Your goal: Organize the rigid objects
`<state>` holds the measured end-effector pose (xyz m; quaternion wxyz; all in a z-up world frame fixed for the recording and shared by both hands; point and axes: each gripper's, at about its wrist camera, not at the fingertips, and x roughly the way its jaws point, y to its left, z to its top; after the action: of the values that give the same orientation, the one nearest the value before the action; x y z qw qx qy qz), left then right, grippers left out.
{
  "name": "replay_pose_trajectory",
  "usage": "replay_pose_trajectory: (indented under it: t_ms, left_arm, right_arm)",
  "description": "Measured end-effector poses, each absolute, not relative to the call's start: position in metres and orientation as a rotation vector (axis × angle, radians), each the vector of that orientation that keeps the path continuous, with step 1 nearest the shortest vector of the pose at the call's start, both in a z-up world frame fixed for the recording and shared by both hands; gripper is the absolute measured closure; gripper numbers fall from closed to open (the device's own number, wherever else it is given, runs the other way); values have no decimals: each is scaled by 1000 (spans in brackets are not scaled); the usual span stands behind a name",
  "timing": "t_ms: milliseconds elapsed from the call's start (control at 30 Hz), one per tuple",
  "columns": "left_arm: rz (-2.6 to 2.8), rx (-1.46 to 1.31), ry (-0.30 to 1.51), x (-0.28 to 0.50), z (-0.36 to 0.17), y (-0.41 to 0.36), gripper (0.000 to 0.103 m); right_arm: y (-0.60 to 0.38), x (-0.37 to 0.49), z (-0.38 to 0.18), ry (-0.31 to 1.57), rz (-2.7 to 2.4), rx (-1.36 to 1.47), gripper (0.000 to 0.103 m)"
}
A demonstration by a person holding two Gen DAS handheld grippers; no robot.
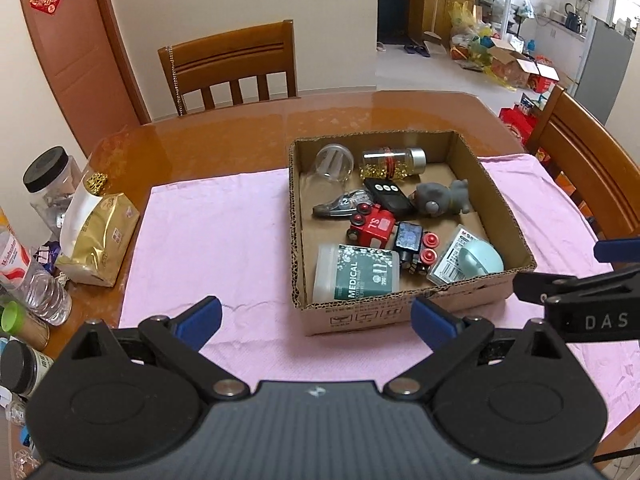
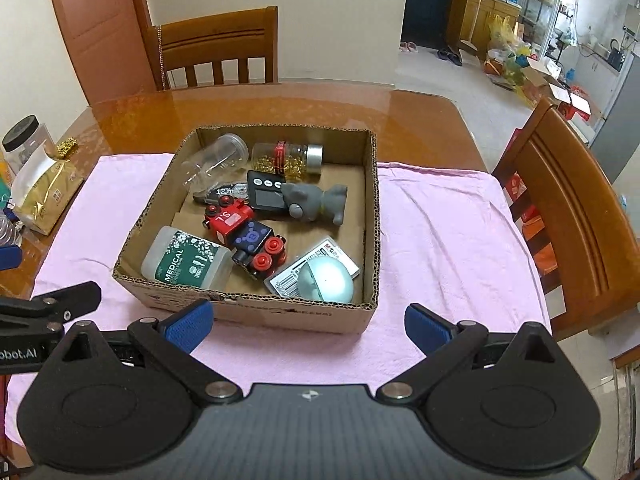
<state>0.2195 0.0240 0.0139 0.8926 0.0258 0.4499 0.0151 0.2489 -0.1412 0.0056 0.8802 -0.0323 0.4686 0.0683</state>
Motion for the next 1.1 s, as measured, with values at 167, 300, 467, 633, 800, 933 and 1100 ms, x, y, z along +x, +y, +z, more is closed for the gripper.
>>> replay_pose_trajectory:
  t_ms: [167, 300, 467, 633, 800, 933, 1100]
  left_arm:
    - [36, 53, 935, 219, 16, 23, 3]
    - [37, 47, 929, 219, 16, 23, 3]
    - [44, 43, 926, 219, 17, 24, 3]
    - [50, 38, 924, 219, 18, 25, 3]
    - [52, 35, 922, 219, 18, 26, 3]
    - [50, 37, 921, 219, 18, 26, 3]
    - [50, 38, 920, 219, 19, 25, 3]
  right_arm:
    - [-139, 247, 9, 972, 143, -66, 0]
    - [-139, 246, 9, 968, 149, -61, 0]
    - [-139, 246, 10, 966, 149, -63, 0]
    - [-139, 246, 11, 960, 149, -54, 0]
    - [-139, 246, 12, 957, 147, -53, 0]
    - [-139, 245, 13, 949, 147, -46, 0]
    - [-140, 246, 13, 948, 142, -42, 0]
